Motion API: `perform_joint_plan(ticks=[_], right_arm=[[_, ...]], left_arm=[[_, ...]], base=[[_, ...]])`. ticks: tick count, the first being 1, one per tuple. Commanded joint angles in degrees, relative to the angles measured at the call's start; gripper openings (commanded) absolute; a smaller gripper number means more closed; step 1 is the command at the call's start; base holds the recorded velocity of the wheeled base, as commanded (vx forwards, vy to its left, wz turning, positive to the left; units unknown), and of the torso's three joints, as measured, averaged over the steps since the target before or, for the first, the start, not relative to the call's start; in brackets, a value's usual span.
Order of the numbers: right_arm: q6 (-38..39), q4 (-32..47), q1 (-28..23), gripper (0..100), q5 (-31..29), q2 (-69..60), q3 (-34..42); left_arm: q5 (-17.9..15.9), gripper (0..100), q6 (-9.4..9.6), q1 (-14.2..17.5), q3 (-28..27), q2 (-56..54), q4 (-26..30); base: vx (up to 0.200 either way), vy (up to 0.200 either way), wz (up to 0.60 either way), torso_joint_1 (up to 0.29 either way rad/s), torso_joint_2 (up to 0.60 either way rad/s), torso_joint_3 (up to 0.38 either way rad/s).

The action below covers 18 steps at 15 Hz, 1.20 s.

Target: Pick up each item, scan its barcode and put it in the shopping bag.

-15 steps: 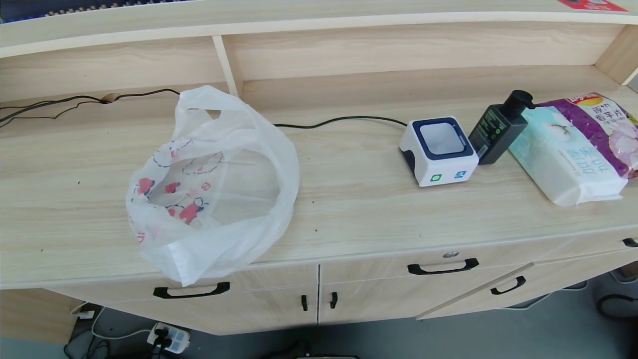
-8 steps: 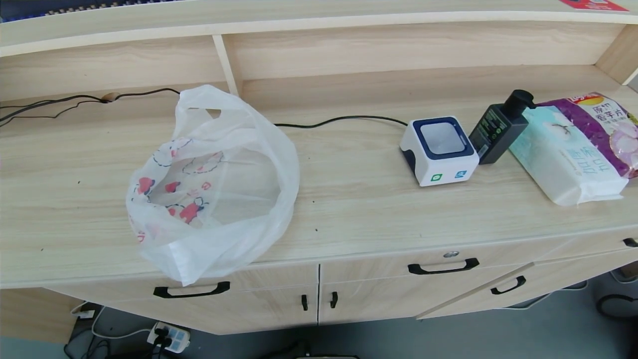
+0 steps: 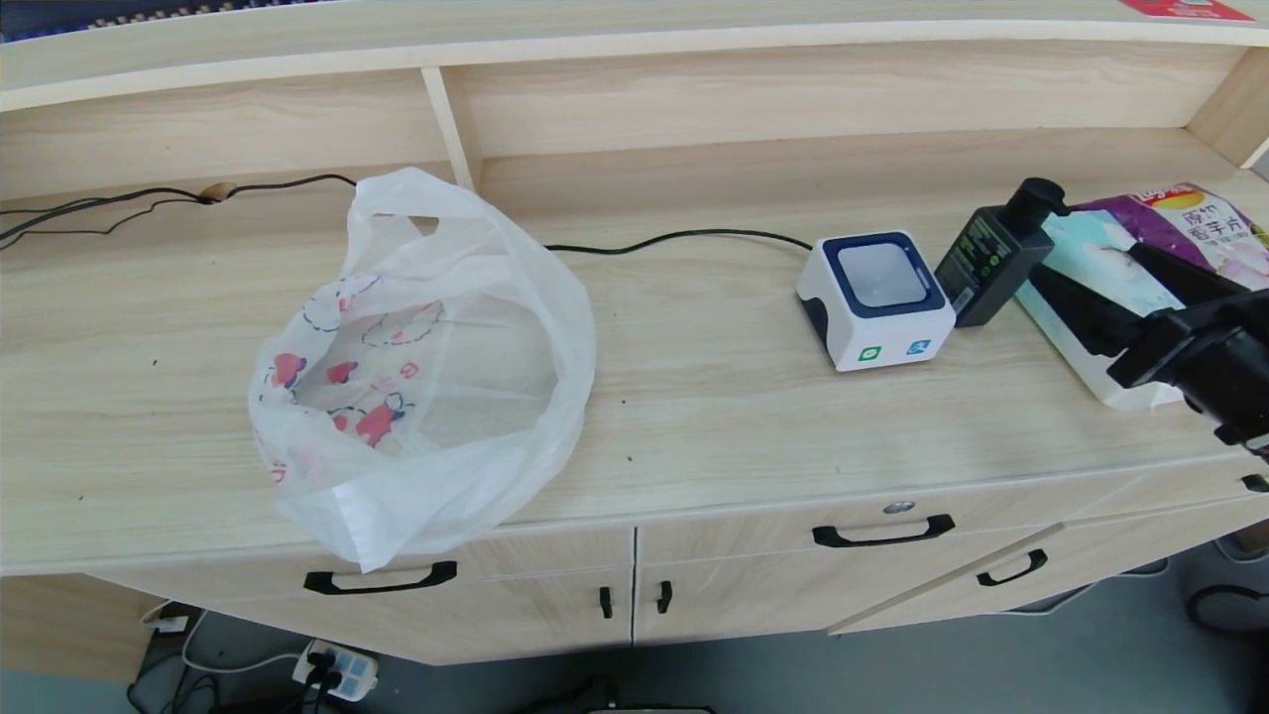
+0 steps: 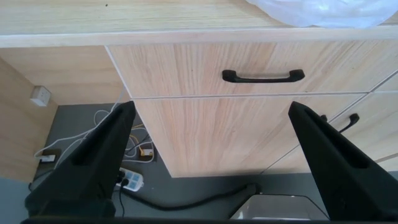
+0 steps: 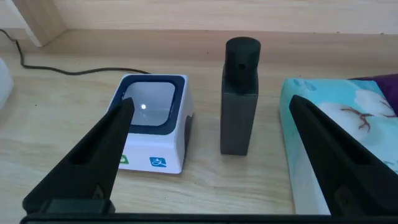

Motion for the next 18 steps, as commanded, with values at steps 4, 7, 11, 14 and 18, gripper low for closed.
perform_joint_plan(ticks=[4,7,11,14,18], right_arm=[[0.04,-1.05,-1.45,100,0.64,9.05,-4.65],[0.30,-1.05,-1.45,100,0.64,11.77,-7.37],[0.30,-1.05,-1.45,100,0.56,15.38,-11.41],[0.30,-1.05,-1.45,100,0.47,18.10,-15.54],[0.30,-1.05,-1.54,100,0.38,22.67,-22.58]], left_arm=[[0.01,100,0.15,0.00,0.00,-0.02,-0.21],[0.01,100,0.15,0.00,0.00,-0.02,-0.21],[0.01,100,0.15,0.00,0.00,-0.02,-0.21],[0.01,100,0.15,0.00,0.00,-0.02,-0.30],[0.01,100,0.15,0.00,0.00,-0.02,-0.30]], base=[[0.000,0.000,0.00,0.000,0.00,0.000],[0.000,0.000,0.00,0.000,0.00,0.000],[0.000,0.000,0.00,0.000,0.00,0.000],[0.000,0.000,0.00,0.000,0.00,0.000],[0.000,0.000,0.00,0.000,0.00,0.000]])
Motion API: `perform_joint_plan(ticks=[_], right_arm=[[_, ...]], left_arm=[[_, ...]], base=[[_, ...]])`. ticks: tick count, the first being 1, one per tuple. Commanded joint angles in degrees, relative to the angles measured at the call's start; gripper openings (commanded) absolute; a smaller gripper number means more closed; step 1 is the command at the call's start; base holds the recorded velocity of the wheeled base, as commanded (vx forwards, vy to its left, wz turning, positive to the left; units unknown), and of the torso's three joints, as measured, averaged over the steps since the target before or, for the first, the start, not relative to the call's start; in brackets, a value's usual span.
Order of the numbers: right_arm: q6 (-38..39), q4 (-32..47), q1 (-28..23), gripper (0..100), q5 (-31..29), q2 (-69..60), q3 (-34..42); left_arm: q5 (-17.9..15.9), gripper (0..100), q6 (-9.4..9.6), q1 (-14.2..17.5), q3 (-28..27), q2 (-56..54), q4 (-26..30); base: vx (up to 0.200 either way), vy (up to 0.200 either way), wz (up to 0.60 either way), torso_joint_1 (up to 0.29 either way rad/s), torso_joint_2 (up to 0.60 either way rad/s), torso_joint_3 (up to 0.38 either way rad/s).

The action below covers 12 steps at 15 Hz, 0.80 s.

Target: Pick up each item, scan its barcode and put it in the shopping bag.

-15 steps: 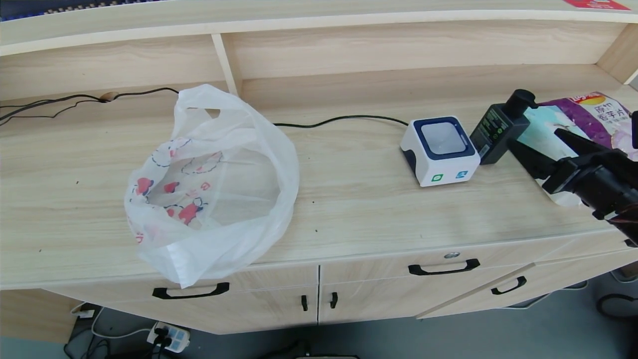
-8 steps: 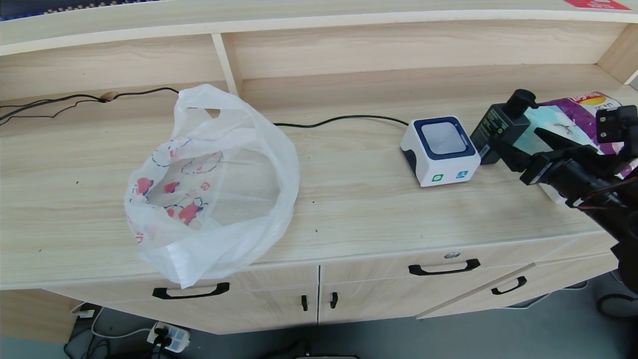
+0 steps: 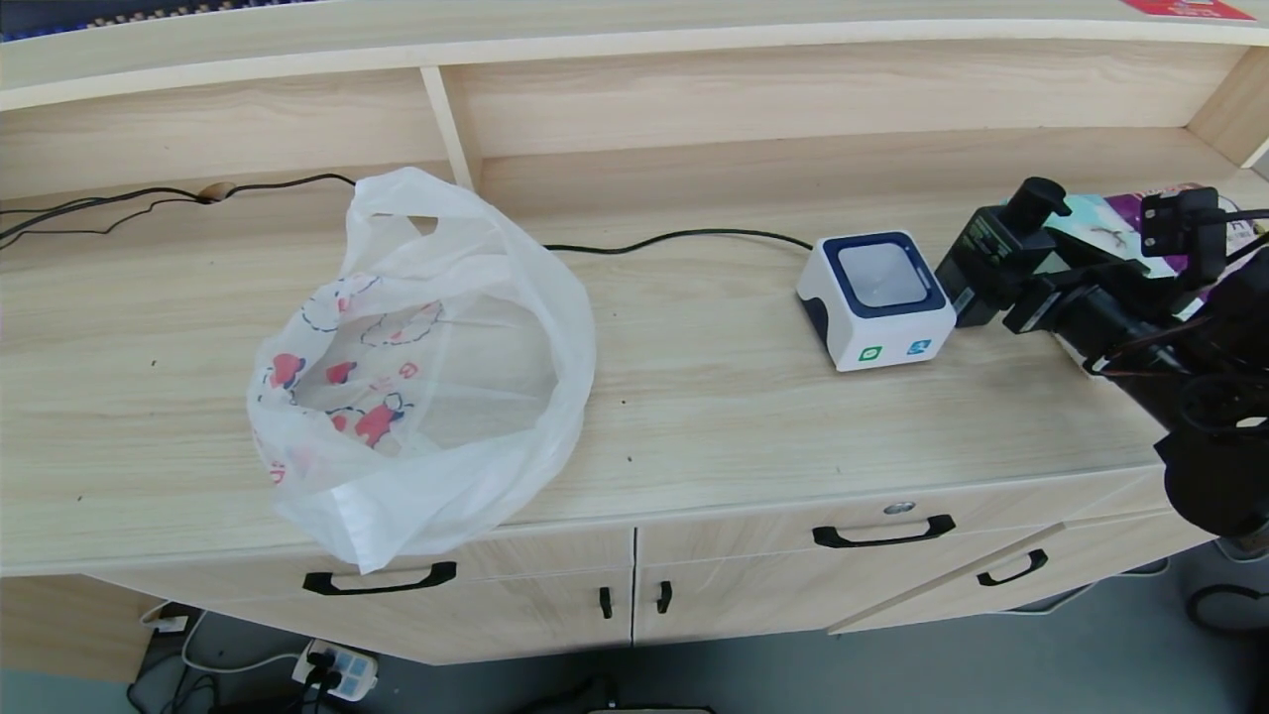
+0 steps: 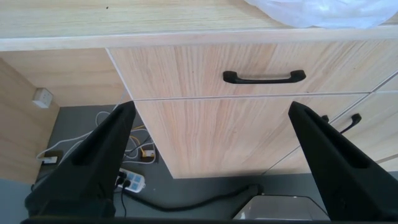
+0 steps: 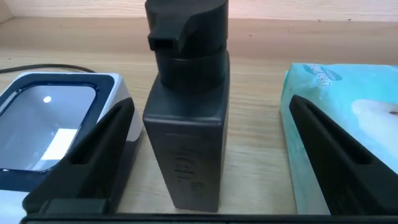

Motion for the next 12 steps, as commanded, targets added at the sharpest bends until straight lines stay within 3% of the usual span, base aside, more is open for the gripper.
perform_joint_plan(ticks=[1,3,4,12], right_arm=[[-0.09,0.08,0.10,100,0.04,2.50,-2.61],[0.00,0.25,0.19,100,-0.40,3.29,-4.11],[0.00,0.17,0.19,0,-0.40,3.21,-4.11],[-0.26,-0.10,1.42,0,-1.28,-1.89,-2.44]], left_arm=[[0.04,100,-0.01,0.00,0.00,-0.02,-0.04],[0.04,100,-0.01,0.00,0.00,-0.02,0.05],[0.04,100,-0.01,0.00,0.00,-0.02,0.05],[0.04,100,-0.53,0.00,0.00,-0.02,0.40]], base=[[0.000,0.000,0.00,0.000,0.00,0.000],[0.000,0.000,0.00,0.000,0.00,0.000],[0.000,0.000,0.00,0.000,0.00,0.000],[0.000,0.000,0.00,0.000,0.00,0.000]])
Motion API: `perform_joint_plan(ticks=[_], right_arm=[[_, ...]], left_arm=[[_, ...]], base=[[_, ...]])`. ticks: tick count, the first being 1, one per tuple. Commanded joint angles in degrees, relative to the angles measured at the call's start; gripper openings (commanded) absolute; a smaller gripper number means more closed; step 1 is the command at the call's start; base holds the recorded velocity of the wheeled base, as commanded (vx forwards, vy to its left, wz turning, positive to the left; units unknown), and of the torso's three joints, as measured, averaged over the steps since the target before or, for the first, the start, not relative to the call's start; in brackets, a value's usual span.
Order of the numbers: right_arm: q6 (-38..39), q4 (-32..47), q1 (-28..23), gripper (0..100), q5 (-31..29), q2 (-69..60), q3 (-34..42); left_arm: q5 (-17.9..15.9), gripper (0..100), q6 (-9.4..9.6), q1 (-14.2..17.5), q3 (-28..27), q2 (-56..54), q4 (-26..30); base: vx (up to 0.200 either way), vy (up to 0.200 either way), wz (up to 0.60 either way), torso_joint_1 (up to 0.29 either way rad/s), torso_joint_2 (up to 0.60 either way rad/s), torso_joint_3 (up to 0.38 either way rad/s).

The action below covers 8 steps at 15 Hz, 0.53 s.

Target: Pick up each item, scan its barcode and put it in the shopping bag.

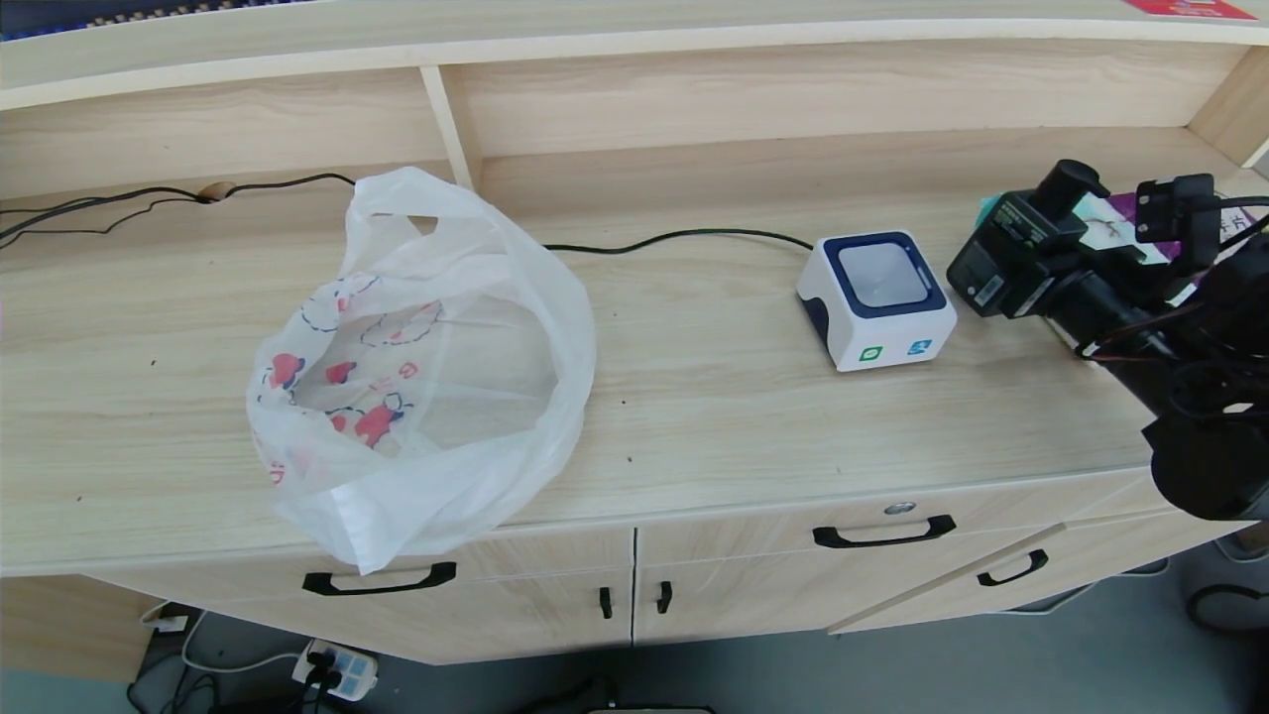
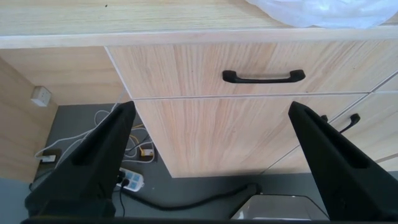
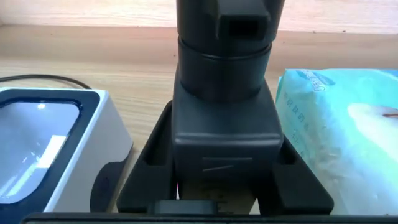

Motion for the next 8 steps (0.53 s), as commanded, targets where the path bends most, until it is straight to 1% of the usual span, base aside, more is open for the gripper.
perform_joint_plan(ticks=[1,2,3,5,6,8], right_arm=[[-0.14,-0.10,0.85,0,-0.05,-3.91,1.88],[-0.40,-0.10,1.21,0,-0.05,-5.32,3.38],[-0.75,-0.19,2.26,0,-0.40,-8.57,7.42],[-1.72,-0.19,3.67,0,-0.40,-12.61,11.82],[-2.60,-0.19,3.67,0,-0.40,-13.14,11.29],[-4.00,-0.98,3.75,0,-0.05,-13.23,7.77]], left_arm=[[0.04,100,-0.16,0.00,0.00,-0.02,0.04],[0.04,100,-0.34,0.00,0.00,-0.02,0.13],[0.04,100,-0.78,0.00,0.00,-0.02,0.22],[0.04,100,-0.78,-0.09,0.00,-0.02,0.22],[0.04,100,-0.69,0.00,0.00,-0.02,0.22],[0.04,100,-0.69,0.00,0.00,-0.02,0.22]], base=[[0.000,0.000,0.00,0.000,0.00,0.000],[0.000,0.000,0.00,0.000,0.00,0.000],[0.000,0.000,0.00,0.000,0.00,0.000],[0.000,0.000,0.00,0.000,0.00,0.000],[0.000,0.000,0.00,0.000,0.00,0.000],[0.000,0.000,0.00,0.000,0.00,0.000]])
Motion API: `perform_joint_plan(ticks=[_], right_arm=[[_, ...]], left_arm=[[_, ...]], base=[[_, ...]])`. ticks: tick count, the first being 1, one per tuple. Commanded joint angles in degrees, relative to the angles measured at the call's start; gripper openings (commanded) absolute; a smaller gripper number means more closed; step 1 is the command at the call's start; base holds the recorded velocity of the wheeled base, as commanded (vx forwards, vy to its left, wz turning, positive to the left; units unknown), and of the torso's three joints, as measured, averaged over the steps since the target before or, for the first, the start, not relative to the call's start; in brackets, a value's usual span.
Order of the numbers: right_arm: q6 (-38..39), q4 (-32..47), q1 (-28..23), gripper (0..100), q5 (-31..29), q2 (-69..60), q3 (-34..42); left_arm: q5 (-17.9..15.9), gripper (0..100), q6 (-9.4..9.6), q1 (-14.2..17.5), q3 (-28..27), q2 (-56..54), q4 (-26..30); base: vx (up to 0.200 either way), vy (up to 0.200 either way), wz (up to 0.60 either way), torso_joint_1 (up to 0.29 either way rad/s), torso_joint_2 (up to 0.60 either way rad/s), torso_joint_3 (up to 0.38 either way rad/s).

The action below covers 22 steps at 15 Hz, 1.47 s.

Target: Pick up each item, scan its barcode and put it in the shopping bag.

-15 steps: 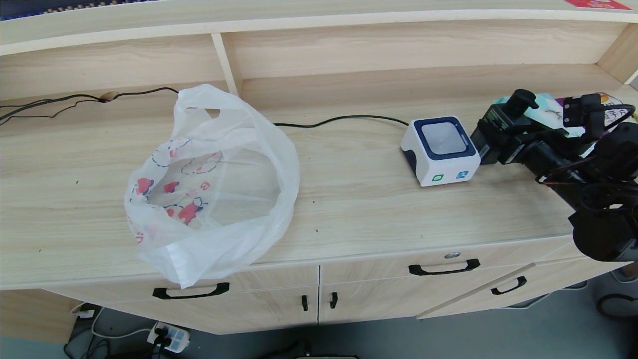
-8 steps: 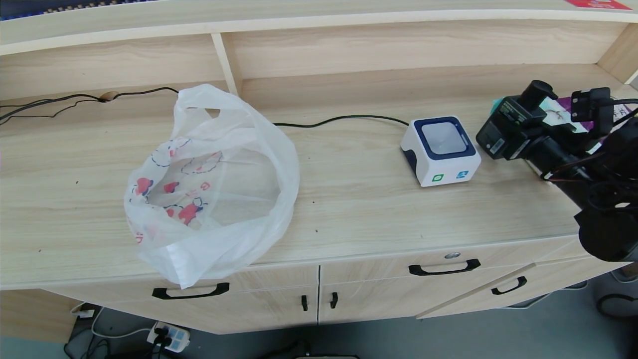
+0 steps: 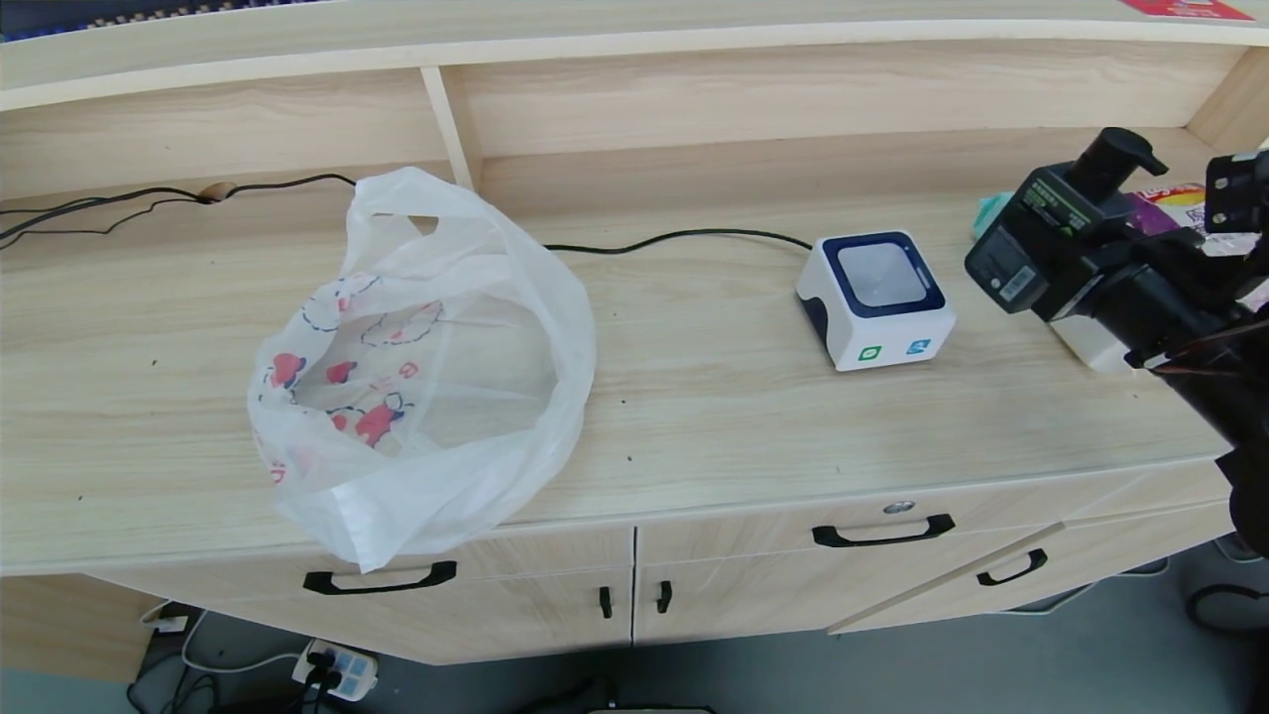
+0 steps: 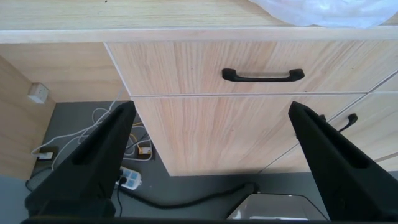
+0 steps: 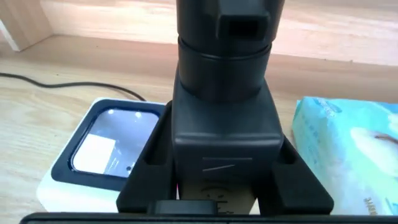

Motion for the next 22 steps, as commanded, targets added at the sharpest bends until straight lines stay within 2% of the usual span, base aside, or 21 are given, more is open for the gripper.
perform_joint_plan(ticks=[1,3,6,8,10,17,19,22], right_arm=[[-0.70,-0.29,0.47,0,0.29,-2.10,-2.48],[-1.84,-0.21,2.23,0,0.47,-2.80,-5.03],[-1.58,0.14,3.28,0,0.56,-5.70,-4.24],[1.06,1.81,5.92,0,0.38,-8.52,-2.66],[3.26,4.63,6.18,0,0.12,-9.75,-3.01],[3.17,8.49,8.11,0,0.12,-9.75,-6.44],[3.87,9.90,10.22,0,0.12,-10.80,-7.23],[8.97,15.35,15.23,0,0.20,-14.23,-7.32]], left_arm=[[0.01,100,0.02,-0.09,0.00,-0.02,-0.04],[0.01,100,-0.07,0.00,0.00,-0.02,-0.04],[0.01,100,-0.51,0.00,0.00,-0.02,-0.04],[0.01,100,-1.04,0.00,0.00,-0.02,-0.04],[0.01,100,-1.04,0.00,0.00,-0.02,-0.04],[0.01,100,-1.12,0.00,0.00,-0.02,-0.04],[0.01,100,-1.04,-0.09,0.00,-0.02,-0.04],[0.01,100,-1.04,0.00,0.00,-0.02,-0.04]], base=[[0.000,0.000,0.00,0.000,0.00,0.000],[0.000,0.000,0.00,0.000,0.00,0.000],[0.000,0.000,0.00,0.000,0.00,0.000],[0.000,0.000,0.00,0.000,0.00,0.000],[0.000,0.000,0.00,0.000,0.00,0.000],[0.000,0.000,0.00,0.000,0.00,0.000],[0.000,0.000,0.00,0.000,0.00,0.000],[0.000,0.000,0.00,0.000,0.00,0.000]])
